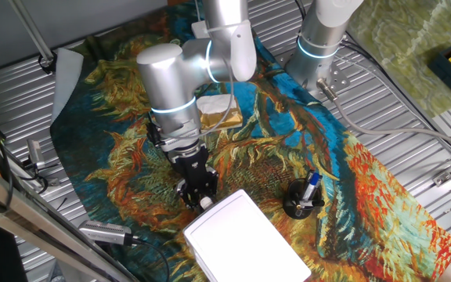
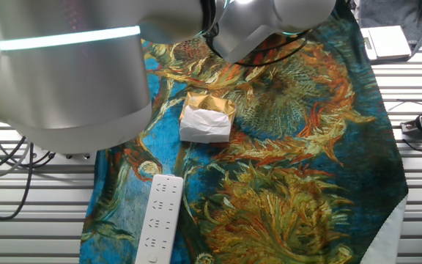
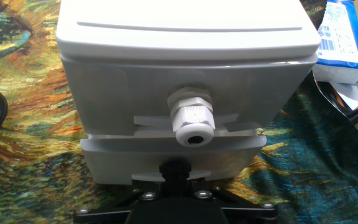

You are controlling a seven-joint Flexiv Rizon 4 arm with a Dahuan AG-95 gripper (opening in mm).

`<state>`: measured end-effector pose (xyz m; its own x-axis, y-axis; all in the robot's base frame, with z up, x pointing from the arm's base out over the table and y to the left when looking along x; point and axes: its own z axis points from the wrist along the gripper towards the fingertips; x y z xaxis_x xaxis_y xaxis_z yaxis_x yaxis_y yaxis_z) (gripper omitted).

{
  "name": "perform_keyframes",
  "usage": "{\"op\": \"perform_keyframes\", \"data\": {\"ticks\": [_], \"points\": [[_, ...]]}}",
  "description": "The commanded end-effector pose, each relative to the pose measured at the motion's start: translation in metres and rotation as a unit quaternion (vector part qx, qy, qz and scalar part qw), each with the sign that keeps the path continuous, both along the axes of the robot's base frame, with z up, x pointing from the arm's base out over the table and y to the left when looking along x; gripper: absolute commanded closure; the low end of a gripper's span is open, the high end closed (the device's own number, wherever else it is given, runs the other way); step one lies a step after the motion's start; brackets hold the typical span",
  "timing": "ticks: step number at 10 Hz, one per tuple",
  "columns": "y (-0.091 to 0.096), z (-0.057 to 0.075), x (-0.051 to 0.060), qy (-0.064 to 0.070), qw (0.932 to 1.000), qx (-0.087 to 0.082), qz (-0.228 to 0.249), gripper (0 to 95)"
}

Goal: Grasp the handle and close the drawer

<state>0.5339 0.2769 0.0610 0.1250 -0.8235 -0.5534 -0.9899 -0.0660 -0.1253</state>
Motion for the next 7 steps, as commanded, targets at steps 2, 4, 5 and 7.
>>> {"op": "perform_keyframes", "data": {"ticks": [2,4,5,7], "points": [[0.0010,-0.0012,-0.0002,-0.001,1.0000,0.000,0.000,95.0],[0.0011,-0.0008,-0.0002,-0.001,1.0000,0.000,0.000,95.0],[0.0012,-0.0008,-0.0003,-0.001,1.0000,-0.001,0.000,95.0],[0.0012,-0.0008,-0.0003,-0.002,1.0000,-0.005,0.001,95.0]]}}
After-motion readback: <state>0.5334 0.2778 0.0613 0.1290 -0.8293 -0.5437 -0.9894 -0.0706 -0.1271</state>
